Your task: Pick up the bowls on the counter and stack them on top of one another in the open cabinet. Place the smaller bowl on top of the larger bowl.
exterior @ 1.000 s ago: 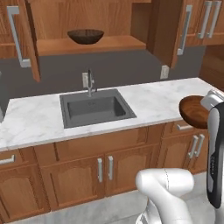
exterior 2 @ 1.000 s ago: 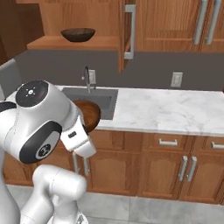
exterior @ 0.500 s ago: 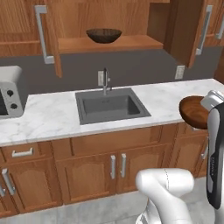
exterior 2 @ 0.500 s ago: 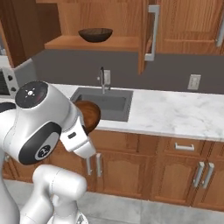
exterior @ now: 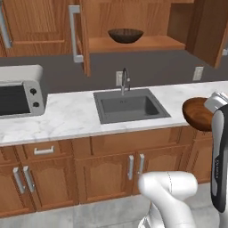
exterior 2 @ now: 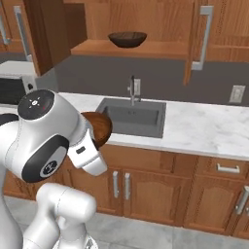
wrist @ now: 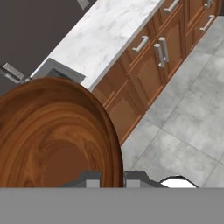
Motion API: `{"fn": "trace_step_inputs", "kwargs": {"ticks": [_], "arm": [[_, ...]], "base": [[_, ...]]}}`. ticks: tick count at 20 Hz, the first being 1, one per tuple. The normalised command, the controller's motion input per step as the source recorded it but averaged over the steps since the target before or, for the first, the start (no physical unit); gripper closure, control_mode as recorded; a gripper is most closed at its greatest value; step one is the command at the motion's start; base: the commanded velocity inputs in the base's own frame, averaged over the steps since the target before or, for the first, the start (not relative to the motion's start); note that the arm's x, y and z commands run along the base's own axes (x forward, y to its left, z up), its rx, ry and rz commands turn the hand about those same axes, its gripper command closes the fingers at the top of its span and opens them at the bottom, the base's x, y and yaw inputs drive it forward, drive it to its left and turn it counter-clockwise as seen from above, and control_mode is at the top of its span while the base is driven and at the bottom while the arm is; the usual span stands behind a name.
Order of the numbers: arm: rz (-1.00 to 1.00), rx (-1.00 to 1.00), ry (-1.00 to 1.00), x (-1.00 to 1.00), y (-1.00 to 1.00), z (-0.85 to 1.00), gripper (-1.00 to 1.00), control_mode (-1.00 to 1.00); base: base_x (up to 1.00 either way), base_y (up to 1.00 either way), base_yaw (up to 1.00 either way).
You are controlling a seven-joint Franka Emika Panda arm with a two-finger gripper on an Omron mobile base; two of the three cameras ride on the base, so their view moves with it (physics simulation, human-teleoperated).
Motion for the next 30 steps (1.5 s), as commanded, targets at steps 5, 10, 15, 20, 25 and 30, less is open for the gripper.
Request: {"fn": "trace_step_inputs", "kwargs": {"ticks": [5,10,15,20,25,30], "arm": [[0.0,0.0,0.0,0.0,0.0,0.0,1.0,1.0],[0.0,0.0,0.0,0.0,0.0,0.0,1.0,1.0],[0.0,0.0,0.0,0.0,0.0,0.0,1.0,1.0],[0.0,0.0,0.0,0.0,0.0,0.0,1.0,1.0],[0.0,0.0,0.0,0.0,0.0,0.0,1.0,1.0],[0.0,0.0,0.0,0.0,0.0,0.0,1.0,1.0]], "base": [[0.28,0.46,0.03],[0.58,0.21,-0.03],[0.62,0.05,0.0],[0.62,0.0,0.0],[0.62,-0.01,0.0],[0.62,-0.03,0.0]]}}
